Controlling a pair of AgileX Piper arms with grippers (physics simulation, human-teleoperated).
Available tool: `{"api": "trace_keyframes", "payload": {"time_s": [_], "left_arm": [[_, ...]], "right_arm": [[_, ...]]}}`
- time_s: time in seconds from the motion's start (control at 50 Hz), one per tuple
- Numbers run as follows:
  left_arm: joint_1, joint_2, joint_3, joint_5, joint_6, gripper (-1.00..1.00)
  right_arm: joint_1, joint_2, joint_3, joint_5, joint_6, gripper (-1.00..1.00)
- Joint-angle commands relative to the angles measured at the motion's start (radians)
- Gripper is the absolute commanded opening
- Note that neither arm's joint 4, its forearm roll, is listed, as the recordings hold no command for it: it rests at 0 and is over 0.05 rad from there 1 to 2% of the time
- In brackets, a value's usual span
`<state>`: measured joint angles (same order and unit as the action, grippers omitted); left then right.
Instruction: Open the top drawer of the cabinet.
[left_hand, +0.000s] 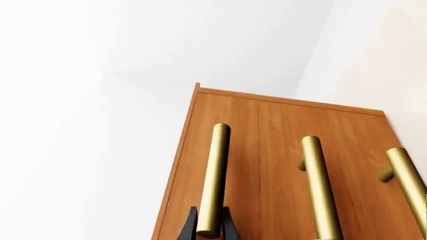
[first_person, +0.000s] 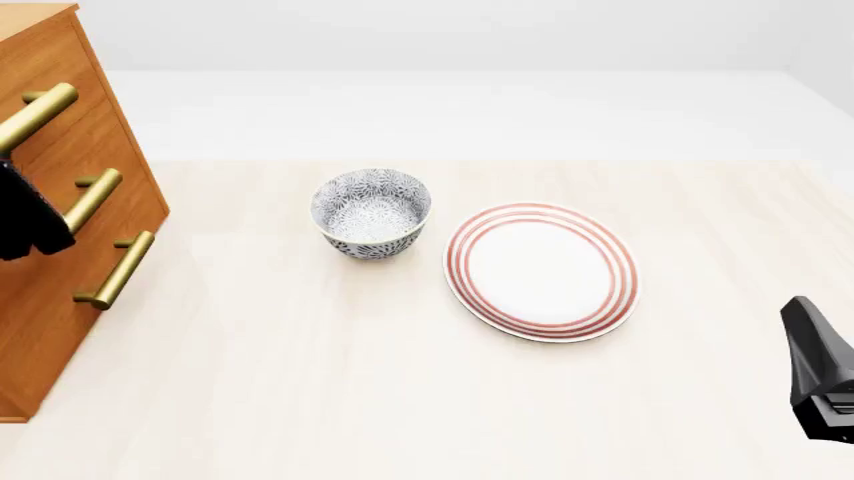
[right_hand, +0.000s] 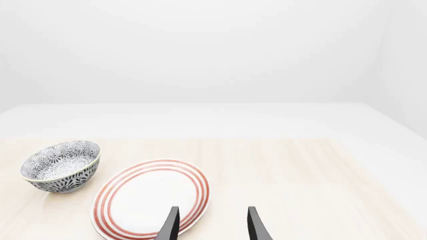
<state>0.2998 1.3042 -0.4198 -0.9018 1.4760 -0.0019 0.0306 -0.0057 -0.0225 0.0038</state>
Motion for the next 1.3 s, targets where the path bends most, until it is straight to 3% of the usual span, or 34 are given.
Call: {"api": "trace_keyframes", "payload": {"time_s": [0.02,0.34,1.3], "left_arm": [[0.003,0.007,-0.002,0.01,0.01,-1.0],[-0.033,-0.051,0.069,-0.008,0.061,-1.0],[-0.187,-0.028,0.044,-0.007,0.089,-1.0]], "right_arm": [[0.0,-0.006,0.001,0.004,-0.001,1.0],[0.0,-0.006,0.001,0.004,-0.001,1.0],[0.0,-0.006,0.001,0.004,-0.001,1.0]]}}
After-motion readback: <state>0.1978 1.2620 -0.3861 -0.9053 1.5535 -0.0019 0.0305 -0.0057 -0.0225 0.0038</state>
